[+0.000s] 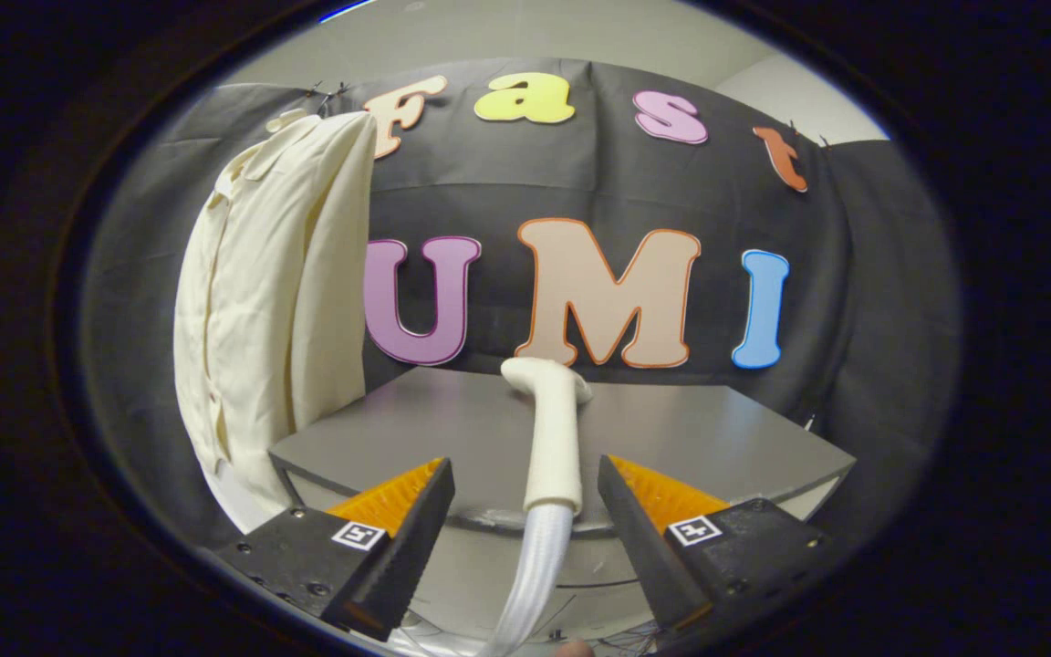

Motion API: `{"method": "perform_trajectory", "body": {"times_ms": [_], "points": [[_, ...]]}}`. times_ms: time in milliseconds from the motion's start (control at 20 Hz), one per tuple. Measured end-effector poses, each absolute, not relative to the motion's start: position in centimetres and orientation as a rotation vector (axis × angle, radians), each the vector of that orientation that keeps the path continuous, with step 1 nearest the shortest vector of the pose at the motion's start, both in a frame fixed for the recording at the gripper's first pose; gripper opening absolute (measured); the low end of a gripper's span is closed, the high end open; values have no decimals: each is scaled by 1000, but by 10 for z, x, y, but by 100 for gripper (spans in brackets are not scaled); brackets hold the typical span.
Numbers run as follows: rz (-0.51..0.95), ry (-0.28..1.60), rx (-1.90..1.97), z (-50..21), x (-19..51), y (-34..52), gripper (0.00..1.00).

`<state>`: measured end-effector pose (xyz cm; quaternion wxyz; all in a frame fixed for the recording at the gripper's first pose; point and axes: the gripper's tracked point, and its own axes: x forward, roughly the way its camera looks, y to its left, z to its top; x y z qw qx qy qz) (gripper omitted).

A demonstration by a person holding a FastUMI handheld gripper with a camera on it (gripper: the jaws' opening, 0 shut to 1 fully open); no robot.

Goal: Iron the clothes twice with a garment steamer, once on the left side and once on the right side.

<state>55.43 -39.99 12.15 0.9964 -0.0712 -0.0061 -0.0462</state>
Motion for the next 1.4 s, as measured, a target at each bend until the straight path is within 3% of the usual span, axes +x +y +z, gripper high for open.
{"method": "perform_trajectory", "body": {"times_ms": [150, 400, 550, 800, 1100, 1400], "points": [[-79, 59, -152, 111, 586, -405, 96], [-78, 120, -96, 102, 619, -410, 78], [-72, 139, -76, 101, 631, -413, 73], [-63, 146, -80, 99, 641, -418, 44], [-50, 181, 11, 103, 635, -414, 40], [-75, 173, 35, 116, 584, -399, 38]]}}
